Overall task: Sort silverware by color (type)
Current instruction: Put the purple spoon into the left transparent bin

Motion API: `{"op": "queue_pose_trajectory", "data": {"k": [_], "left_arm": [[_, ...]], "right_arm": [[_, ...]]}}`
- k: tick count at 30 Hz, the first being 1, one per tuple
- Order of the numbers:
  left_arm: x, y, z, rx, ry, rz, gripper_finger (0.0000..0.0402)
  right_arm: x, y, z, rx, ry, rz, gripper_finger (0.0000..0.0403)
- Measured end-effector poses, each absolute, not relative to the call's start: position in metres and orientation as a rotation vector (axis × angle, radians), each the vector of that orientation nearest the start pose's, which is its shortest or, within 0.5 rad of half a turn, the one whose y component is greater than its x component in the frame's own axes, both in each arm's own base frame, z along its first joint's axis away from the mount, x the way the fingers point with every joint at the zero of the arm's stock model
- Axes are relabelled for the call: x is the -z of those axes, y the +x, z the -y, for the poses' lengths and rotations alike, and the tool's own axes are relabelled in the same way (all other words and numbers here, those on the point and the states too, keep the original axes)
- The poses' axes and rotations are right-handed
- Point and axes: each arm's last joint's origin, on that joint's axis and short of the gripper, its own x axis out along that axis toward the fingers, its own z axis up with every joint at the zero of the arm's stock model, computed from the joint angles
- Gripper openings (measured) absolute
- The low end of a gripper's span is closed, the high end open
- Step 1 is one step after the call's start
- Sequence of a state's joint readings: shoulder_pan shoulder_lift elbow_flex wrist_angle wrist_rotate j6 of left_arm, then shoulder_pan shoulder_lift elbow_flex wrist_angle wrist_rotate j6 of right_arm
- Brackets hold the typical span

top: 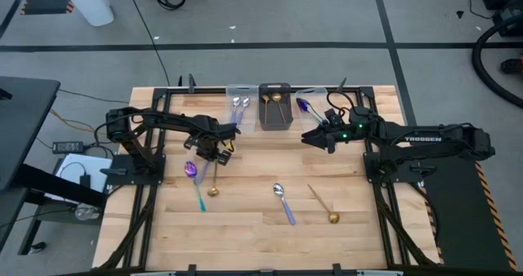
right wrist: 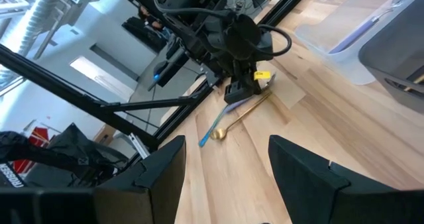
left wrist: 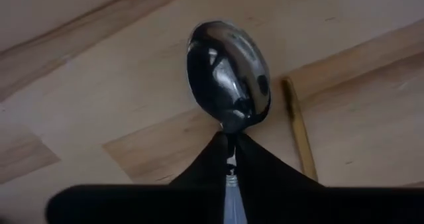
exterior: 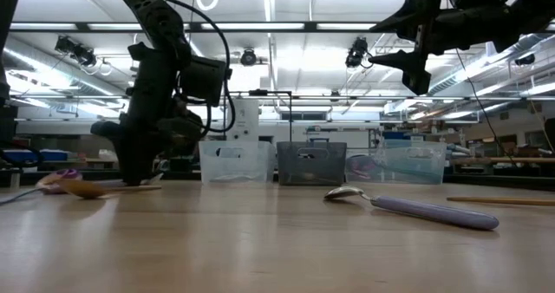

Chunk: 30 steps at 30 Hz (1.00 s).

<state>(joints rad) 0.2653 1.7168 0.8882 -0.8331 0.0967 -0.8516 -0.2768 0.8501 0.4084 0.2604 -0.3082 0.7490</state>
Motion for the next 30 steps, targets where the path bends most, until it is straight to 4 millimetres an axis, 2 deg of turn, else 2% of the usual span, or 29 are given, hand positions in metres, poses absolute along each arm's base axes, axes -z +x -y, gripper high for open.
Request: {"op": "queue_pose_trajectory", "data": {"k": [3, 9, 12, 24, 30], "left_arm": [[-0.128, 0.252, -0.065, -0.828, -0.94, -1.498, 0.0011], [-0.128, 0.253, -0.066, -0.839, -0.949, -1.482, 0.0011], [-0.134, 0.255, -0.067, -0.825, -0.951, -1.462, 0.001], [-0.182, 0.268, -0.071, -0.751, -0.97, -1.212, 0.0002], [-0.203, 0.281, -0.081, -0.709, -0.988, -1.052, 0.0002]], "right_arm": [[-0.234, 0.182, 0.043, 0.035, 0.799, -0.178, 0.0225], [-0.234, 0.182, 0.043, 0.035, 0.799, -0.178, 0.0225], [-0.234, 0.182, 0.043, 0.035, 0.796, -0.177, 0.0225], [-0.235, 0.182, 0.043, 0.031, 0.771, -0.173, 0.0225], [-0.235, 0.182, 0.043, 0.029, 0.761, -0.171, 0.0225]]}}
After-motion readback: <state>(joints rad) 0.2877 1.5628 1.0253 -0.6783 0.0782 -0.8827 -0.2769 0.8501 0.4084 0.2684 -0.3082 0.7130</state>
